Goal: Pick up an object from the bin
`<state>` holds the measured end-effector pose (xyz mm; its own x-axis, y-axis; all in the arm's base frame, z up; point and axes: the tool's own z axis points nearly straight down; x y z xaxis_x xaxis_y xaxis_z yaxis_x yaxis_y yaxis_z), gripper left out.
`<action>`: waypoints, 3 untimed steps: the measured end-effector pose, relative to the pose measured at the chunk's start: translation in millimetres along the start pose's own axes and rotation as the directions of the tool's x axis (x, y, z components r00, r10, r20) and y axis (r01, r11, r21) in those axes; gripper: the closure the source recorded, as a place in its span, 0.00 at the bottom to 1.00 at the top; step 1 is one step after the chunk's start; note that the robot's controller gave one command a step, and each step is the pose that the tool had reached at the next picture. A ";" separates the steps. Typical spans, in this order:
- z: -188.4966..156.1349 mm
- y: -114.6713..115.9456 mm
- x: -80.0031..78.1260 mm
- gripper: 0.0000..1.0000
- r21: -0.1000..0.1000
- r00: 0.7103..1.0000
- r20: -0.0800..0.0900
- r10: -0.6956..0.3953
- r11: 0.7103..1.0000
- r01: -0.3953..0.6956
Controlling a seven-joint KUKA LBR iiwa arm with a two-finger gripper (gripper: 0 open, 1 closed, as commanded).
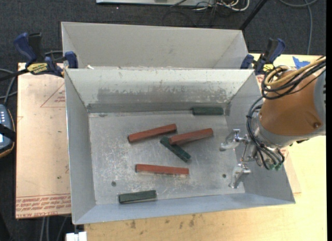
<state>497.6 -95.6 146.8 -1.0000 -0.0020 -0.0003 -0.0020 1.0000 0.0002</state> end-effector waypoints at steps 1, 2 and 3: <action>0.0 0.0 0.0 0.00 0.000 1.000 0.000 0.000 1.000 0.000; 14.2 32.2 -31.9 0.00 0.001 0.999 0.003 -0.052 0.999 0.052; 59.7 49.8 -45.0 0.00 0.000 0.983 0.006 -0.181 0.983 0.181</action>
Offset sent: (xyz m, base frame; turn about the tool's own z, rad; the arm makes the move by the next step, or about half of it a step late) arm 0.0531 0.0579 -0.0249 -0.0932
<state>542.4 -45.7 87.2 -0.9831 -0.1830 -0.0067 -0.1830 0.9831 -0.0001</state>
